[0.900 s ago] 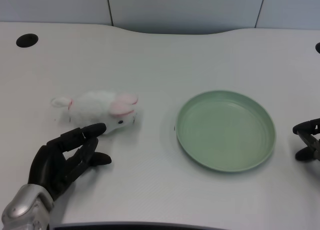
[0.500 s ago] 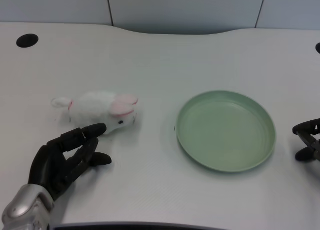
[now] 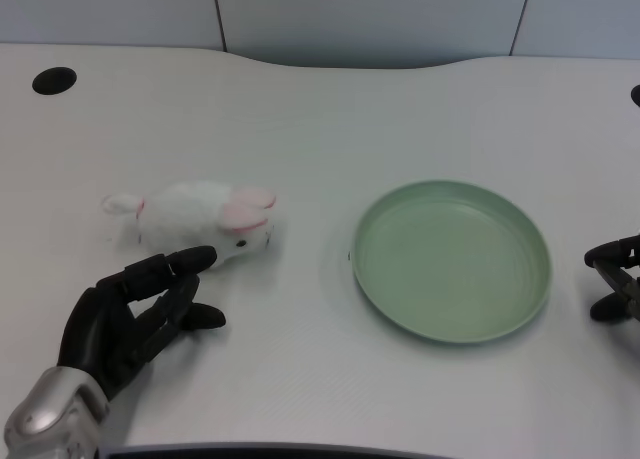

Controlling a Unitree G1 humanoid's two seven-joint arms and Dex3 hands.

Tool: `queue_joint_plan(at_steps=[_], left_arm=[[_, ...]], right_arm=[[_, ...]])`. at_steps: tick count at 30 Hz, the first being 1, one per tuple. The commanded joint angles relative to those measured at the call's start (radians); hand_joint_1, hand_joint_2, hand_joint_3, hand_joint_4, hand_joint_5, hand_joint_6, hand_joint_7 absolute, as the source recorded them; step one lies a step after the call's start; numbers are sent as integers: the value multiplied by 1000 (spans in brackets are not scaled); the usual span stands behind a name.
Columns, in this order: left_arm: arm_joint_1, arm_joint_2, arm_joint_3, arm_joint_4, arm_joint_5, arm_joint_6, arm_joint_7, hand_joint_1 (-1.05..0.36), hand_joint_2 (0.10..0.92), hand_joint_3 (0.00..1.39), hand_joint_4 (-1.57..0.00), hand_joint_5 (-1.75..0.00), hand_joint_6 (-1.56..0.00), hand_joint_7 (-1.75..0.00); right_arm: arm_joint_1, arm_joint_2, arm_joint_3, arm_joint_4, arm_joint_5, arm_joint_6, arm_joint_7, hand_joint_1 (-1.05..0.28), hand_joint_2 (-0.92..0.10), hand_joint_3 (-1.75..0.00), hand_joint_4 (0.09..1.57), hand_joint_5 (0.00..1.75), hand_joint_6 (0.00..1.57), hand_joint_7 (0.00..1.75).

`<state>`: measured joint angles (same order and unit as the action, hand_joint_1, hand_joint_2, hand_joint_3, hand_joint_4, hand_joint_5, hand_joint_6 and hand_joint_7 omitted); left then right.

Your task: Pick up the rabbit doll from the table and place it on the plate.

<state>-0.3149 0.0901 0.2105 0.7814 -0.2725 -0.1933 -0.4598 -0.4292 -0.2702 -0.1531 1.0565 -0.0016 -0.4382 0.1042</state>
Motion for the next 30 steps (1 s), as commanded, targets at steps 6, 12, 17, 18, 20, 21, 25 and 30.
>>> queue_joint_plan(at_steps=[6,12,17,18,20,21,25,30], left_arm=[[11,60,-79,-114,153,-225,21,-489,921,319,-605,-1121,-792,0],[-84,140,-125,-116,280,-333,80,-514,921,171,-431,-1049,-693,0],[-161,250,-209,-104,509,-423,213,-567,921,98,-312,-876,-579,-1],[-193,305,-266,-104,654,-437,299,-614,921,114,-318,-811,-550,-3],[-237,376,-348,-104,851,-438,422,-756,921,147,-293,-526,-411,-1],[-251,392,-373,-103,903,-431,459,-791,921,155,-297,-430,-375,-2],[-363,420,-496,-58,1063,-351,476,-882,921,140,-146,-204,-207,0],[-461,394,-590,37,1098,-283,422,-952,921,148,-25,-71,-65,0]], right_arm=[[5,11,-7,-11,15,31,-12,-765,-921,-123,880,1024,814,861],[4,10,6,-1,-3,10,-20,-749,-921,-147,873,1018,811,857],[5,11,3,-2,2,10,-18,-739,-921,-146,873,1020,812,862],[6,13,1,-1,6,6,-14,-737,-921,-144,879,1022,816,863],[7,14,0,0,8,1,-11,-748,-921,-139,896,1027,826,863],[8,15,0,-1,7,1,-12,-753,-921,-137,898,1026,828,862],[12,11,7,-1,-4,-7,-17,-757,-921,-145,888,1015,830,858],[17,14,5,-11,2,-1,-15,-751,-921,-148,894,1013,828,852]])
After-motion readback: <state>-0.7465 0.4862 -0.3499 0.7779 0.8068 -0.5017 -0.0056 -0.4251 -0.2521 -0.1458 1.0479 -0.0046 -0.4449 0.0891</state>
